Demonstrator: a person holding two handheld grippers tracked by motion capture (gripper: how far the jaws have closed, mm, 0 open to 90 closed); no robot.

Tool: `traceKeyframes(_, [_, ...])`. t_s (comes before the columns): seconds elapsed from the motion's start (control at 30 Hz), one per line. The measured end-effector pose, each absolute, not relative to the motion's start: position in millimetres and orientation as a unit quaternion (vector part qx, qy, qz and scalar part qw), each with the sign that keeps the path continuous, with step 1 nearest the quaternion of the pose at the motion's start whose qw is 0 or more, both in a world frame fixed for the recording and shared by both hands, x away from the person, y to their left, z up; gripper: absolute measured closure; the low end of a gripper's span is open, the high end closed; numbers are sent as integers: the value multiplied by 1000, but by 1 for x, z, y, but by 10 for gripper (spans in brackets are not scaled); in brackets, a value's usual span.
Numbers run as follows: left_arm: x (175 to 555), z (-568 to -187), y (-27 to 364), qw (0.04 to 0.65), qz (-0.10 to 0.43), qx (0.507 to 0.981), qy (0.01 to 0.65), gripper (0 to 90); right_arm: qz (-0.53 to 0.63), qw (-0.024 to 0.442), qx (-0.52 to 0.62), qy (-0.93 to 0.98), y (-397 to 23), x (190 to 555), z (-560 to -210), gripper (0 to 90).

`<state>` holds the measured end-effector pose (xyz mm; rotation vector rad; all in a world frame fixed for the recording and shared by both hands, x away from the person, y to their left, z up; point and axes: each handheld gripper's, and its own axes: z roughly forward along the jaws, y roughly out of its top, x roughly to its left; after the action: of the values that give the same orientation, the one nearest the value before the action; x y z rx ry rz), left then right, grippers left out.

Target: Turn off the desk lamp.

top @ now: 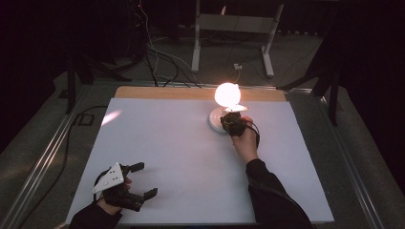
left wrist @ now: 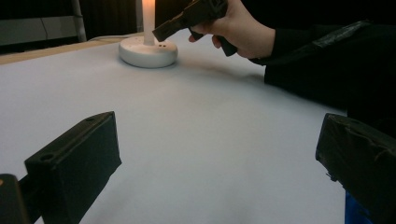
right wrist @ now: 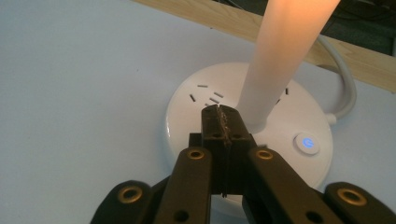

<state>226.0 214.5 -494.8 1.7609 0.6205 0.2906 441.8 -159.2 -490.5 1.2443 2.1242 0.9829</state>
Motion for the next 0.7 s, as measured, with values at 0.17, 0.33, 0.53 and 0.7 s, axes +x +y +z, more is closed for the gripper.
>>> traceKeyframes(0.17, [226, -495, 215, 585, 125, 755, 267, 5, 356, 240, 456, 780, -158, 443, -496, 900])
traceKeyframes(0.33, [226, -495, 215, 587, 124, 754, 268, 5, 355, 239, 456, 781, -159, 443, -499, 900])
traceKeyframes(0.53, [226, -495, 215, 587, 123, 754, 268, 5, 354, 237, 459, 779, -159, 443, -502, 900])
traceKeyframes(0.7, [226, -495, 214, 587, 123, 754, 268, 5, 353, 241, 455, 781, -159, 443, -503, 900])
